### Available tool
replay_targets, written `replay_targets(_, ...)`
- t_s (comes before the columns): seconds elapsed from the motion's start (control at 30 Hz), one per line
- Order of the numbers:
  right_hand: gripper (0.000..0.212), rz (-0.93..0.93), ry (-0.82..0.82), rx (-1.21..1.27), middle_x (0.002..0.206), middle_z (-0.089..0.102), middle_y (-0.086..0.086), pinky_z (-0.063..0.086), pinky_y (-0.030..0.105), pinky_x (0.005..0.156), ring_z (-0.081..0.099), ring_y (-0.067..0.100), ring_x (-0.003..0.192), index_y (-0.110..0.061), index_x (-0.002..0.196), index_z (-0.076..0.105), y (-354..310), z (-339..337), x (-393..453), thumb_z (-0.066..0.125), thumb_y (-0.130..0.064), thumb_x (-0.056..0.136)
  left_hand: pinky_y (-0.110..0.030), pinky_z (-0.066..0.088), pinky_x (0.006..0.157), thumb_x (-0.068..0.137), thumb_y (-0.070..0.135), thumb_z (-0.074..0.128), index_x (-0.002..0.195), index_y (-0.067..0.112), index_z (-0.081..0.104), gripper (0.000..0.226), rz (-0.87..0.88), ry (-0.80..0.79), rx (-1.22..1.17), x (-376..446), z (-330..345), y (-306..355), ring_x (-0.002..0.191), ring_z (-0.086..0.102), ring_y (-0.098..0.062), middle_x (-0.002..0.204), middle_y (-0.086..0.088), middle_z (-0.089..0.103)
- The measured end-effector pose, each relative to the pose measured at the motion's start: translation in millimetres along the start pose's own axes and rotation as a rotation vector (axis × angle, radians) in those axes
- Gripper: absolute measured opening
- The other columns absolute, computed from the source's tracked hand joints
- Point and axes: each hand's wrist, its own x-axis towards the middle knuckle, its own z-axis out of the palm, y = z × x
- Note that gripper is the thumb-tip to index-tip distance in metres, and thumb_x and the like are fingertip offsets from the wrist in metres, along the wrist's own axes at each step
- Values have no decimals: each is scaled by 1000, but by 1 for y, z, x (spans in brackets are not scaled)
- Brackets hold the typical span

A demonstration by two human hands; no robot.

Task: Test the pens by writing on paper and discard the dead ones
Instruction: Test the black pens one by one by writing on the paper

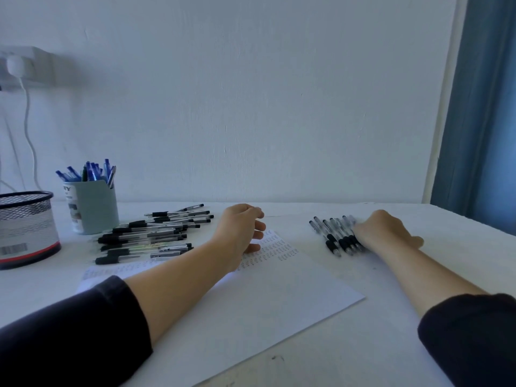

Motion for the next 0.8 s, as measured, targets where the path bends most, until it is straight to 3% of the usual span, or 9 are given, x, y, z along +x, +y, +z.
replay_targets(0.13,9,-55,9,-121,80,46,3,25,37,90,45,28,96,-15,83,47,-5,0,-5,45,-20,90,-28,48,59,99,17,44,89,10,61,21,-2,4,10,0,0,1,72,56,-18,81,-7,60)
replay_targets(0.27,28,-158,21,-282,122,46,7,26,42,102,36,30,121,-17,118,48,-16,2,-14,39,-25,93,-27,49,58,97,12,45,89,9,62,19,11,-14,61,2,-3,2,72,57,-18,82,-7,60)
replay_targets(0.4,41,-526,64,-207,136,43,5,28,43,100,34,28,128,-20,132,43,-33,7,-29,37,-40,97,-28,51,59,96,10,49,90,7,63,15,-3,-110,171,7,-12,10,70,57,-19,81,-8,62)
replay_targets(0.5,45,-832,-104,-125,140,44,-3,25,42,105,33,19,133,-27,137,41,-47,12,-50,42,-46,96,-29,52,63,95,12,53,91,7,65,14,2,-235,326,13,-27,21,73,60,-20,84,-10,66)
replay_targets(0.6,50,-937,-317,-129,146,38,-6,16,42,110,25,15,138,-30,139,38,-57,18,-69,42,-52,95,-27,49,64,93,16,58,95,11,66,10,59,-366,554,19,-50,36,76,62,-17,87,-5,68)
replay_targets(0.7,55,-947,-414,-153,150,33,-4,15,43,111,21,18,140,-31,142,35,-61,25,-75,40,-57,93,-24,46,66,86,18,67,102,17,63,16,76,-427,1016,21,-84,53,76,57,-11,89,2,64)
replay_targets(0.8,57,-943,-441,-199,151,31,-6,16,42,113,21,18,140,-33,142,35,-63,31,-75,44,-58,92,-21,47,61,81,18,73,110,14,56,34,-171,-450,1444,18,-115,63,73,53,-10,89,0,59)
